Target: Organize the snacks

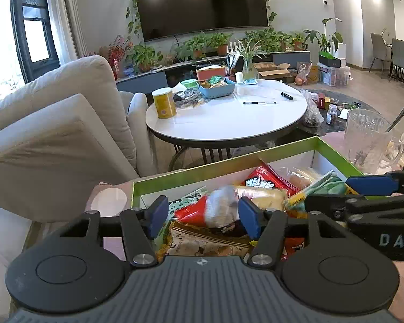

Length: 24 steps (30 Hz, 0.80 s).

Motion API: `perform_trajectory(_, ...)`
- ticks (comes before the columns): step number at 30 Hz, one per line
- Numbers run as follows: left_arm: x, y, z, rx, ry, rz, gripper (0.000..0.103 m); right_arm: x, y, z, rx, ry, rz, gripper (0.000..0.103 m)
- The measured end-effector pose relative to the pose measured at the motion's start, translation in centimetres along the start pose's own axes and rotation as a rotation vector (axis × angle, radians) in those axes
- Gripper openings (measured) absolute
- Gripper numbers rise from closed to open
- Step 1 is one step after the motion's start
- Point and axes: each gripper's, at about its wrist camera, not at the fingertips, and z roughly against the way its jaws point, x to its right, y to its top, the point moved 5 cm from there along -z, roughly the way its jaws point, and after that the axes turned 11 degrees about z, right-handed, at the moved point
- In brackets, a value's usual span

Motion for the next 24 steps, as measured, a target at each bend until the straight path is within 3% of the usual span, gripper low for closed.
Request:
perform_trajectory(8,-0.3,-0.3,1.6,0.026,0.012,0.013,0.067,-0.2,0.2,1.7,0.024,-0.011,0.005,0.078)
perform_trajectory(24,-1.4,-3.4,7.7,0.044,0.008,0.025,0.075,-1.1,-1.5,5.5,0.022,-0.016,0.043,0.078)
